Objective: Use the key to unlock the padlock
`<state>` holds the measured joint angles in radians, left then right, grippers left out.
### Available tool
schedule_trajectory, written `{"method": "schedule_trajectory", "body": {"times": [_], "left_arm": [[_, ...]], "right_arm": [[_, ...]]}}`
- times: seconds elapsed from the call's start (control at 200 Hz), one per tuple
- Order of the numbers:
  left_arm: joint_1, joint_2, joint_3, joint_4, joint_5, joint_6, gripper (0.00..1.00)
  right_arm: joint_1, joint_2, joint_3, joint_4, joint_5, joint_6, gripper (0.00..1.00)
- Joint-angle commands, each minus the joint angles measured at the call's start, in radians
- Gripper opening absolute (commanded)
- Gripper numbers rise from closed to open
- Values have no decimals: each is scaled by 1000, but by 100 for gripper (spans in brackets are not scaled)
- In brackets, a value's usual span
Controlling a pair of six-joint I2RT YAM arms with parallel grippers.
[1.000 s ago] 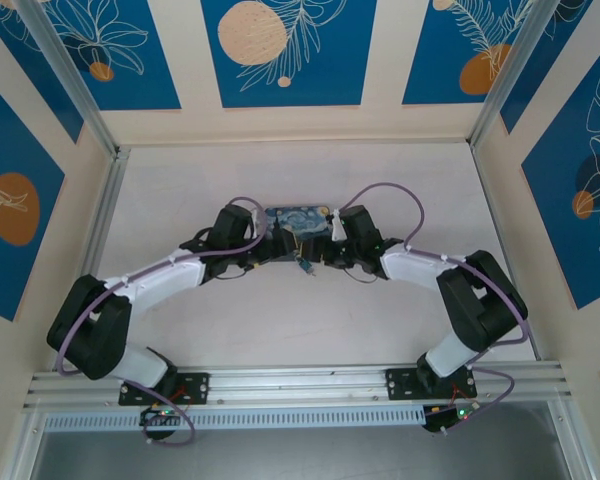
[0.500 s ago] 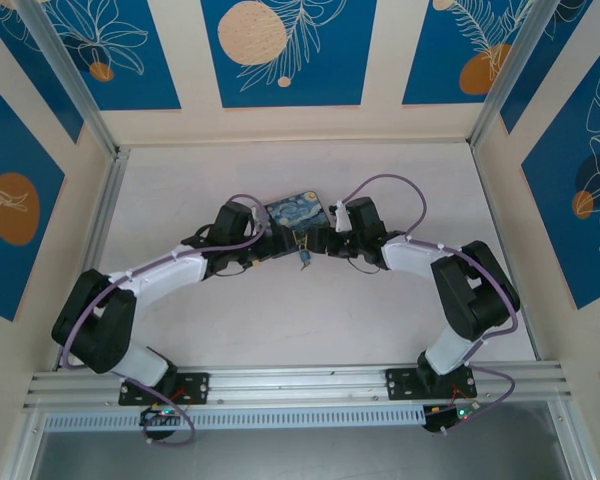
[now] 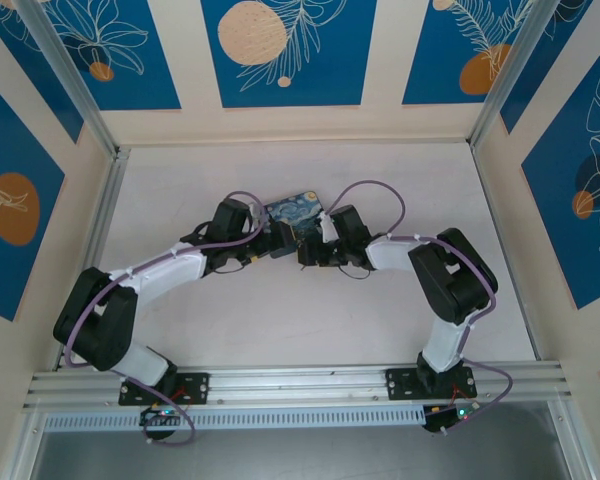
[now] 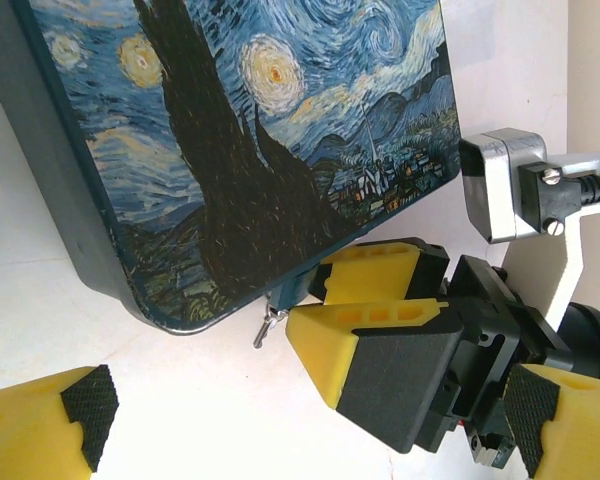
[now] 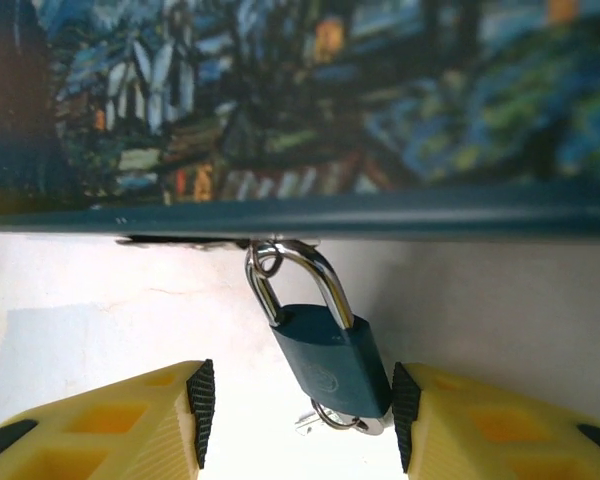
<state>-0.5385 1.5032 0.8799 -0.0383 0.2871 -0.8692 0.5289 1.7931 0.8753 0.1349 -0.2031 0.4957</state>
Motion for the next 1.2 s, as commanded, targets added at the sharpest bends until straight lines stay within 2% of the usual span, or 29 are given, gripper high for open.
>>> {"method": "schedule_trajectory", "body": {"times": [0.0,0.285,0.61,0.705,0.835,1.02,1.195], "left_arm": [[14,8,18,27,23,-20,100],[20,9,4,53,31,-40,100],[27,14,8,54,20,-42,100],[30,16,18,36,6,-30,100],[32,21,57,-43,-60,19,100],[31,58,153,-236,-223,118,100],[31,118,227,-317,-345,164,100]], "right_arm": [[8,28,25,-2,15,-32,51],[25,53,35,-14,49,-52,45],[26,44,6,-18,71,-46,22],[24,33,-7,-22,79,-42,13],[14,14,-20,-36,87,-34,0],[-3,-16,-37,-44,78,8,0],[-7,-15,-35,-50,75,61,0]]}}
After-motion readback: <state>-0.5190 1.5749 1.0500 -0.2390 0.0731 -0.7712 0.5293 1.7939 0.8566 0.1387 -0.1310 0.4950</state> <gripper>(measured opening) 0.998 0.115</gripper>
